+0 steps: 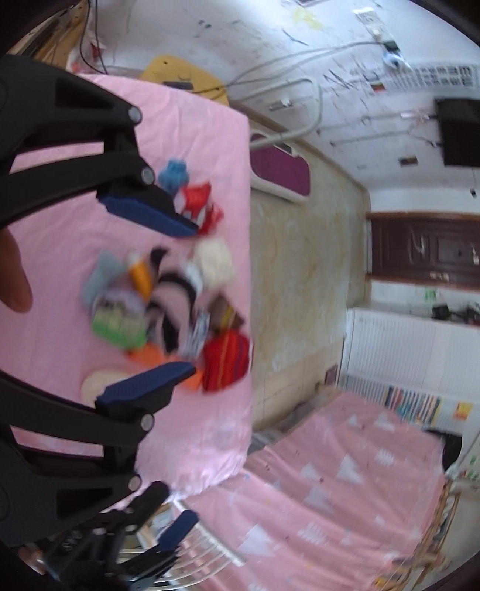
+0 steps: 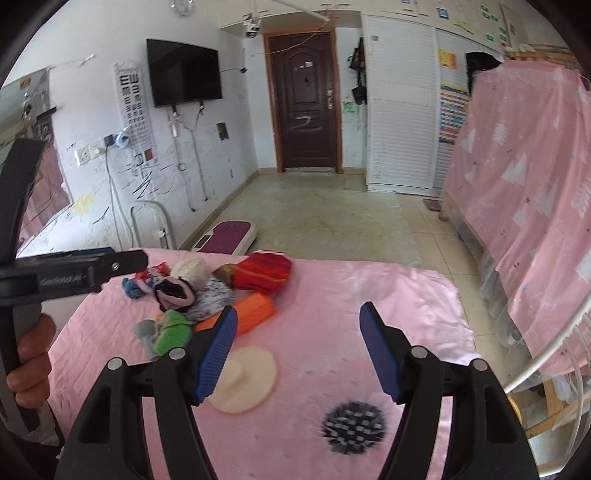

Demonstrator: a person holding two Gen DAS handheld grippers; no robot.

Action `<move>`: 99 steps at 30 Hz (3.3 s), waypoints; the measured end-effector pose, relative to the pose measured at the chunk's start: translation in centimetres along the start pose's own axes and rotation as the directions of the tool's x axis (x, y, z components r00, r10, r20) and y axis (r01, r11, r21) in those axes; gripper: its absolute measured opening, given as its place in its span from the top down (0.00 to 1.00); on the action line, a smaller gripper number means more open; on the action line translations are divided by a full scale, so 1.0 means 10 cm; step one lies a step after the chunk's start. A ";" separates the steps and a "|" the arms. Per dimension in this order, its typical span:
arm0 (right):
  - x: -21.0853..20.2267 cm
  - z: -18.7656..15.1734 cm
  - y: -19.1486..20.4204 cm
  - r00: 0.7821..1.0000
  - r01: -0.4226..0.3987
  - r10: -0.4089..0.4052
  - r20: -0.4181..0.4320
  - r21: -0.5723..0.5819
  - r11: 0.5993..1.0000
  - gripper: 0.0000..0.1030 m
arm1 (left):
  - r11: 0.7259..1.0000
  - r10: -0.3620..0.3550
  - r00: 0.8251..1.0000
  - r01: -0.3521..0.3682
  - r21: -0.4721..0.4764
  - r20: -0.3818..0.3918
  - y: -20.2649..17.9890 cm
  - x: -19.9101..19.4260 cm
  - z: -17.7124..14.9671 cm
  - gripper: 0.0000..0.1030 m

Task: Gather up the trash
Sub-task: 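Open the right tool over the orange bin while the left tool returns to the table, then grasp the red snack bag with left tool while right tool grasps pink-and-black sock, then carry the red snack bag and pink-and-black sock toward the orange bin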

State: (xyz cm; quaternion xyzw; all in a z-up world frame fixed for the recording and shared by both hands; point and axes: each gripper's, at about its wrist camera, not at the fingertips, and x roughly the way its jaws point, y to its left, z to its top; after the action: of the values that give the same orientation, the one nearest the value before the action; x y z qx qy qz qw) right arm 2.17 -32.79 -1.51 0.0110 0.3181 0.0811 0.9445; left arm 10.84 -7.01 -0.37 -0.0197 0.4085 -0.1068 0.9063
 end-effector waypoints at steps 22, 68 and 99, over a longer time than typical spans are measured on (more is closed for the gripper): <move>0.74 0.28 0.95 0.983 -0.158 0.141 -0.121 -0.143 0.977 0.39 | 0.989 0.013 0.982 -0.040 -0.144 -0.189 0.75 0.80 0.24 0.35; -0.15 0.11 0.53 0.980 -0.196 0.197 0.006 -0.090 0.976 0.81 | 0.999 0.005 0.991 -0.011 -0.045 -0.134 0.08 -0.05 -0.05 0.72; -1.24 -0.52 -1.37 0.980 0.072 -0.110 0.166 0.220 0.973 0.81 | 0.948 -0.099 0.979 0.147 0.283 -0.178 -1.83 -0.05 -0.30 0.72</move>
State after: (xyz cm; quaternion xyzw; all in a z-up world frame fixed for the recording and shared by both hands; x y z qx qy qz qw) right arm -8.67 -48.43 0.79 0.1045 0.2398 0.0017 0.9652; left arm 5.04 -24.64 0.32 0.0988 0.4583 -0.2240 0.8544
